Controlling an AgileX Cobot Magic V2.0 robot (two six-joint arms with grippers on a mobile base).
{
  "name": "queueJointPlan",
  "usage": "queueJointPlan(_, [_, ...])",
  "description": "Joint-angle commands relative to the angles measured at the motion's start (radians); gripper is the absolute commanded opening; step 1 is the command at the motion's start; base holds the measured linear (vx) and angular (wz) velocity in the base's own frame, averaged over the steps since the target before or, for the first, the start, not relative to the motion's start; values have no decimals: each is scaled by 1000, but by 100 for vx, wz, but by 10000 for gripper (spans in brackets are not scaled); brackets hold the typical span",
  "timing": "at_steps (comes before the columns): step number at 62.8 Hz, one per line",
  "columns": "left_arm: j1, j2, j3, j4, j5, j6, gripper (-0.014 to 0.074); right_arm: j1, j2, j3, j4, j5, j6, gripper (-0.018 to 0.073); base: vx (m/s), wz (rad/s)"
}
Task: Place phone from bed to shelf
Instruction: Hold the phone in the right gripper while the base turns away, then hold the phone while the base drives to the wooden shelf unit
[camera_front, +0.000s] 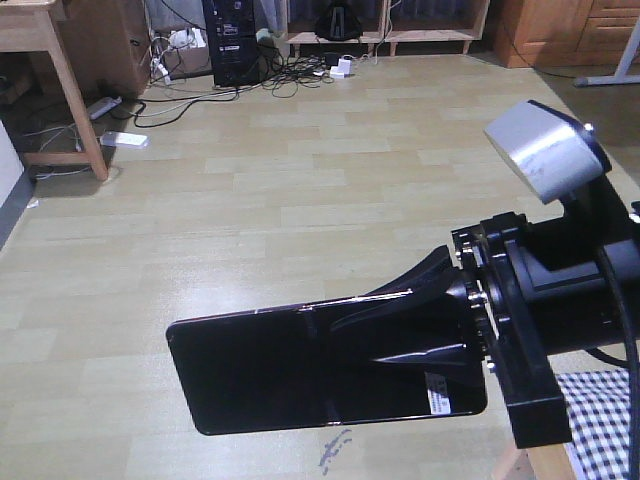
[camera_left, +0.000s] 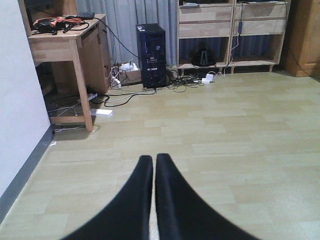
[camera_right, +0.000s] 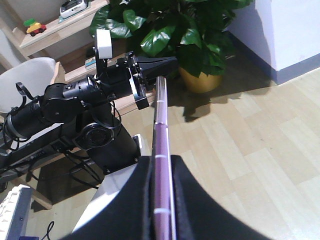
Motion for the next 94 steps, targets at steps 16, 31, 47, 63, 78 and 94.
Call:
queueJointPlan(16, [0,-8,7,-9,-70,0,1,2,-23,-26,90,74,0,-2,25,6])
queueJointPlan(31, [0,-8,7,-9,-70,0,1,2,-23,-26,90,74,0,-2,27,8])
queueJointPlan(47, [0,-8,7,-9,-70,0,1,2,-23,-26,90,74,0,-2,29,6])
queueJointPlan(63, [0,-8,7,-9,-70,0,1,2,-23,-26,90,74,0,-2,29,-3])
queueJointPlan(78, [0,-8,7,-9,-70,0,1,2,-23,-26,90,74,0,-2,30,-16])
queueJointPlan(94, [0,-8,7,-9,-70,0,1,2,-23,-26,90,74,0,-2,29,-23])
